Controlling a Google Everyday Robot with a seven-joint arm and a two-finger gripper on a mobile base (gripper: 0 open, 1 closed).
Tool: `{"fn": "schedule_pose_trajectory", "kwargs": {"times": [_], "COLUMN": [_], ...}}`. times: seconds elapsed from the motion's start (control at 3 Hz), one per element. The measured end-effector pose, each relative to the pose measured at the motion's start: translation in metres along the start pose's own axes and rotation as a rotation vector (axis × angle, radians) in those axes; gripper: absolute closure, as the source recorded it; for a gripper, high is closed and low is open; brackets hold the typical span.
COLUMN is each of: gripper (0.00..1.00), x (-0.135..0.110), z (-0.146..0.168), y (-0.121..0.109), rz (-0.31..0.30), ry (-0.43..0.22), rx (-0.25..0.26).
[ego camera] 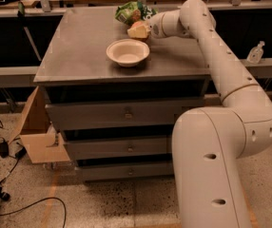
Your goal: Pick apple from paper bowl and place on counter
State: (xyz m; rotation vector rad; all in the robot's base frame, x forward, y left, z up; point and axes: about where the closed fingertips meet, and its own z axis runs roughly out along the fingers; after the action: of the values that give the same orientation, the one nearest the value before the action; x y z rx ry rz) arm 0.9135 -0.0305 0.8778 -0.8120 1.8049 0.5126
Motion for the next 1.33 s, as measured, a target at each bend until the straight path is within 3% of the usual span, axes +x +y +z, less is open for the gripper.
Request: {"fn": "schedule_pose_trajectory", "kwargs": {"times": [1.0,1.33], "gripper": [0.13,0.0], "x": [0.0078,0.0094], "z": [0.0064,0.0063], "y": [0.0037,0.0056], "rz": [0.017,0.017], "ry": [0.031,0.045], "rx": [-0.019,-0.023]}}
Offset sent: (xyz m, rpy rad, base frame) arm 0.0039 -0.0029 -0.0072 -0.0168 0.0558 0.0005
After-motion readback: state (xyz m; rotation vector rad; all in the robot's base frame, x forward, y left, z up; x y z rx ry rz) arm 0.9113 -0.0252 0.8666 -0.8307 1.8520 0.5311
